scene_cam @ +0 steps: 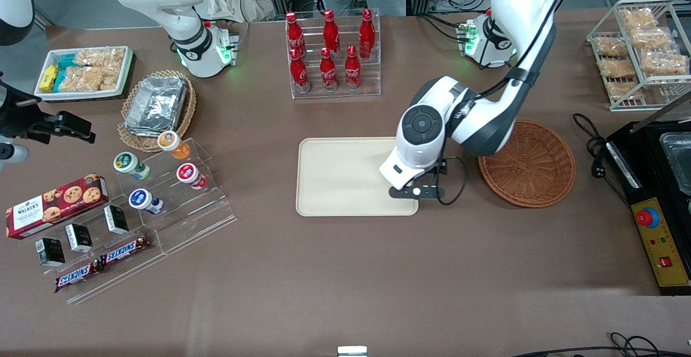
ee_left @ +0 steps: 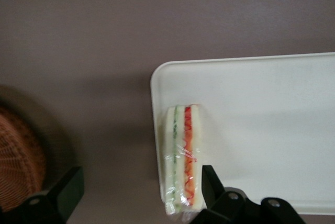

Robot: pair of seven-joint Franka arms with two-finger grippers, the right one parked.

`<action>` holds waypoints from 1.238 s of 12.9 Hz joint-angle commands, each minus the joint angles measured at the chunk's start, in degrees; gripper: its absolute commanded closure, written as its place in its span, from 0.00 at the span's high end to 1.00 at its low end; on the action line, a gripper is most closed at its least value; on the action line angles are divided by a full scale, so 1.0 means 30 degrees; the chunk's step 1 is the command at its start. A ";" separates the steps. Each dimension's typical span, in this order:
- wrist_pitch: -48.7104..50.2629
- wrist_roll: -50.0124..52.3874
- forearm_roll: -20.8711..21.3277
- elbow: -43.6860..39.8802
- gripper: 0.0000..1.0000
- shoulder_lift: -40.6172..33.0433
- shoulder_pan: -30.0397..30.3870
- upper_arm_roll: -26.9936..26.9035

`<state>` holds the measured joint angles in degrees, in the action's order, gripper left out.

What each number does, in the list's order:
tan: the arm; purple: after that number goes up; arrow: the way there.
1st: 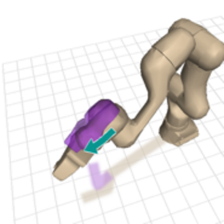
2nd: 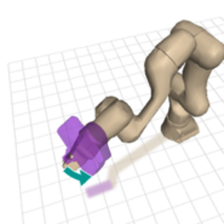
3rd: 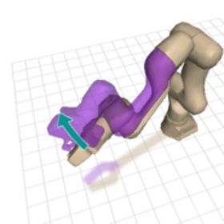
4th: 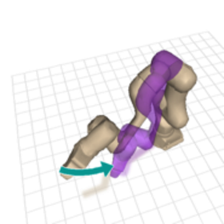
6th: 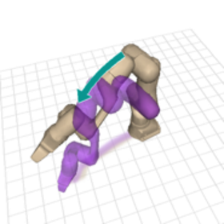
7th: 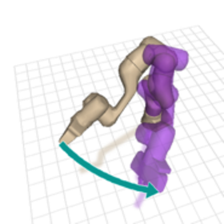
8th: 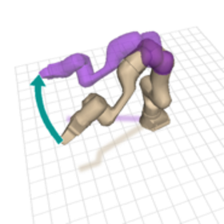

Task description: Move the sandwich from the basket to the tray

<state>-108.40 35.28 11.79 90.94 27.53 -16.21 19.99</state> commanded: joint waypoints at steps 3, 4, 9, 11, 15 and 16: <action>0.3021 -0.3315 -0.0504 -0.2361 1.00 -0.0561 0.1472 0.0074; 0.3463 -0.4425 -0.0504 -0.2392 1.00 -0.1086 0.1711 0.0046; 0.3585 -0.5930 -0.0504 -0.2392 1.00 -0.2378 0.2528 -0.0746; 0.3585 -0.6047 -0.0591 -0.2421 1.00 -0.2818 0.3495 -0.0687; 0.3468 -0.6371 -0.2524 -0.2421 1.00 -0.3727 0.4614 -0.0716; 0.3467 -0.6370 -0.2525 -0.2392 1.00 -0.3902 0.4527 -0.0774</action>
<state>-98.54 16.75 5.33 83.40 17.55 -2.58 17.53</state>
